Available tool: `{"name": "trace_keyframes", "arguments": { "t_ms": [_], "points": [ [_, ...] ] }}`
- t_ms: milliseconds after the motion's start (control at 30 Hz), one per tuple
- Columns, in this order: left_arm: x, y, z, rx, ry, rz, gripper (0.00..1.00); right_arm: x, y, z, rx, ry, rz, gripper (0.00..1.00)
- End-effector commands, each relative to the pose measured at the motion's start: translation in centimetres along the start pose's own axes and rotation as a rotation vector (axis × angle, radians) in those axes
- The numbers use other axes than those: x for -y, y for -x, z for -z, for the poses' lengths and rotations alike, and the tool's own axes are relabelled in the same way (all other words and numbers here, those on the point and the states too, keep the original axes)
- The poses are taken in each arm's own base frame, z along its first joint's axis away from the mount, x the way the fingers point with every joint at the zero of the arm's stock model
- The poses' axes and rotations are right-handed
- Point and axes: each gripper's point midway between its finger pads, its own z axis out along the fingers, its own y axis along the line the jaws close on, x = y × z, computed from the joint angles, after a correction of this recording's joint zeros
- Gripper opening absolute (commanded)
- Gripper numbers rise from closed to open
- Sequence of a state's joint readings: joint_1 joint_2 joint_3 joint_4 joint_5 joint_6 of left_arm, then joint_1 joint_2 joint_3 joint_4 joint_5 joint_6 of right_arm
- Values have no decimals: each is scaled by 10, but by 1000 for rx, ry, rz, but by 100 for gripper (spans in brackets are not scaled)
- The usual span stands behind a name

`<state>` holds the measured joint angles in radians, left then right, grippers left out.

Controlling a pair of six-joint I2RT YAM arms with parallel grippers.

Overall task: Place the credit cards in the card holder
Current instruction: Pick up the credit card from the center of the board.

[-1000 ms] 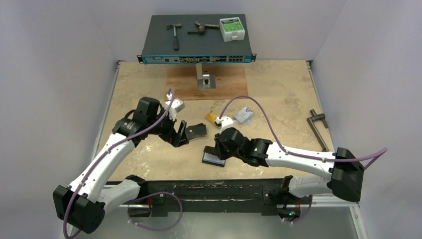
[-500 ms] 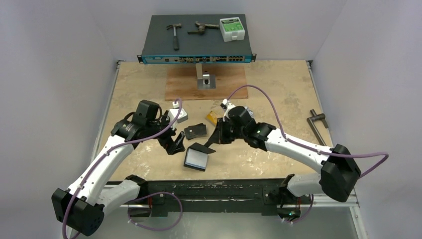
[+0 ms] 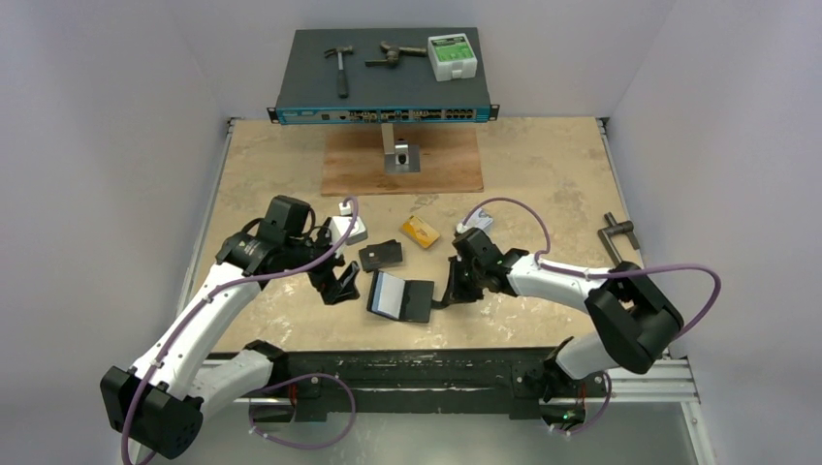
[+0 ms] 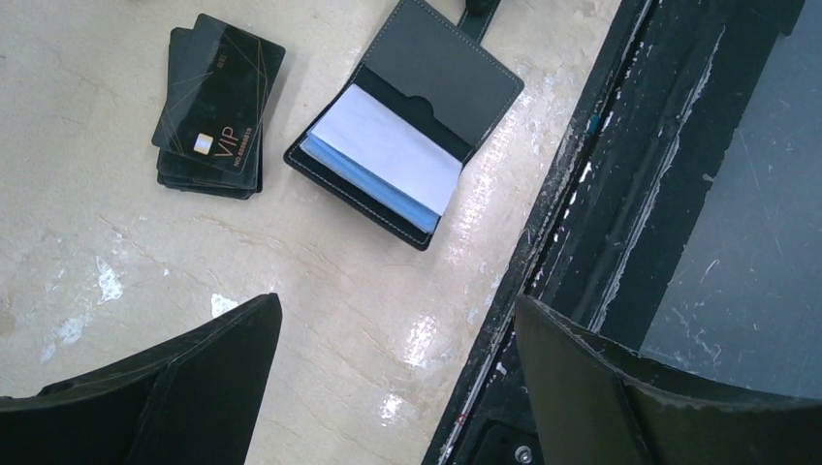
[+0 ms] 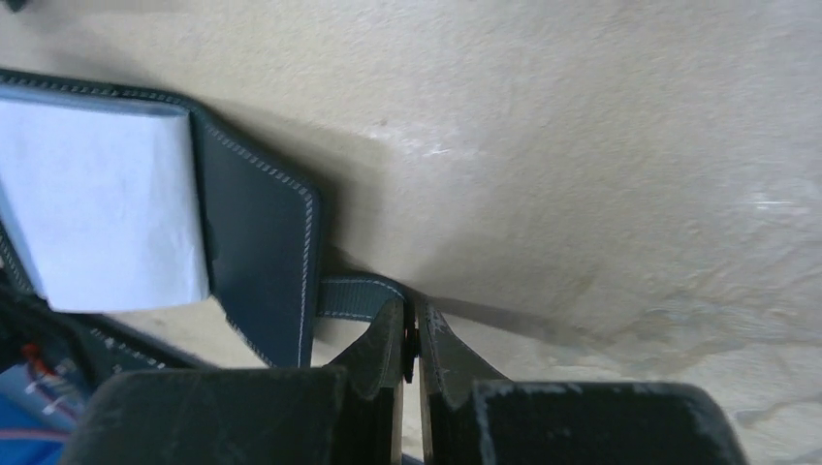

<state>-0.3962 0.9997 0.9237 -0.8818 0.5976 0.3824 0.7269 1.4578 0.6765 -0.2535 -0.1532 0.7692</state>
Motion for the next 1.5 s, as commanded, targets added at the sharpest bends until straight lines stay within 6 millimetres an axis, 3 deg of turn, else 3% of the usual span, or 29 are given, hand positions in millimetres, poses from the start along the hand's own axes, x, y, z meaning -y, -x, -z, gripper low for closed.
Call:
{"name": "trace_keyframes", "arguments": {
  "t_ms": [0, 67, 267, 533, 633, 733, 833, 1000, 1100, 1200, 1367, 1467],
  "points": [
    [5, 15, 3, 42, -31, -57, 90, 31, 6, 7, 46, -156, 42, 0],
    [5, 13, 0, 41, -34, -53, 90, 37, 1, 9, 34, -175, 53, 0],
    [7, 5, -9, 24, -49, -40, 89, 42, 13, 36, 108, -224, 68, 3],
    [-11, 7, -15, -37, 15, 49, 89, 47, 9, 33, 77, -244, 92, 52],
    [-18, 8, -17, -48, 43, 71, 89, 42, 17, 39, 92, -253, 103, 60],
    [-25, 10, -18, -39, 74, 65, 90, 36, 40, 58, 158, -296, 122, 68],
    [-34, 15, -19, -39, 108, 66, 91, 17, 75, 85, 272, -301, 146, 78],
    [-63, 16, -30, -56, 199, 45, 92, -20, 120, 110, 397, -242, 149, 81],
    [-91, 17, -38, -68, 292, -3, 92, -44, 134, 99, 417, -162, 135, 82],
    [-111, 17, -48, -72, 338, -29, 92, -73, 139, 71, 406, -14, 111, 82],
    [-132, 25, -56, -44, 342, 16, 91, -87, 136, 15, 344, 87, 88, 80],
    [-144, 27, -56, -24, 357, 18, 91, -88, 139, -2, 361, 112, 71, 80]
  ]
}}
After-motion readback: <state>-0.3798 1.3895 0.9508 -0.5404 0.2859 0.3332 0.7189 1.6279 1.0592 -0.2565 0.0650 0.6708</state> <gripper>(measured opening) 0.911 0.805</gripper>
